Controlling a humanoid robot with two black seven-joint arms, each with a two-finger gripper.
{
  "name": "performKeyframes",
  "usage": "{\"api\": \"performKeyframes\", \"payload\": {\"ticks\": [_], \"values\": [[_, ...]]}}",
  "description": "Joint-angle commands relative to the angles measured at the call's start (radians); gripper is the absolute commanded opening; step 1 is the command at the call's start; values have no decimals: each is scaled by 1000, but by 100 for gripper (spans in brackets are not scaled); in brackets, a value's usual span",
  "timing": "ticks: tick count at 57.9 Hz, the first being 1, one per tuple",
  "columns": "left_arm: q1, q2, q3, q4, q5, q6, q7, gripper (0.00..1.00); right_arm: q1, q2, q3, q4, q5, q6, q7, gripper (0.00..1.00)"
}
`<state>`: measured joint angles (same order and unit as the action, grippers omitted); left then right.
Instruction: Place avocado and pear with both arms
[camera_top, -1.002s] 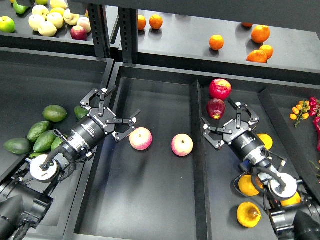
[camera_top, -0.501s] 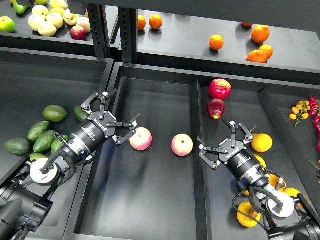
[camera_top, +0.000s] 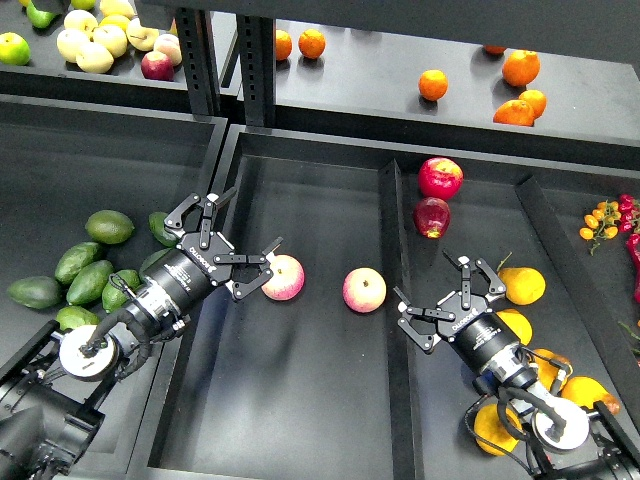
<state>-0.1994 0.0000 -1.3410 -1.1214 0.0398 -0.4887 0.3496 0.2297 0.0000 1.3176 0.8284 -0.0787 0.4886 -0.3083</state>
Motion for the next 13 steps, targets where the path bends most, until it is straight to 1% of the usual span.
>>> {"api": "performKeyframes", "payload": {"ticks": [1,13], "values": [[0,0,0,0,0,0,0,100,0,0,6,3,0,0,0,99],[0,0,0,0,0,0,0,100,0,0,6,0,0,0,1,99]]}}
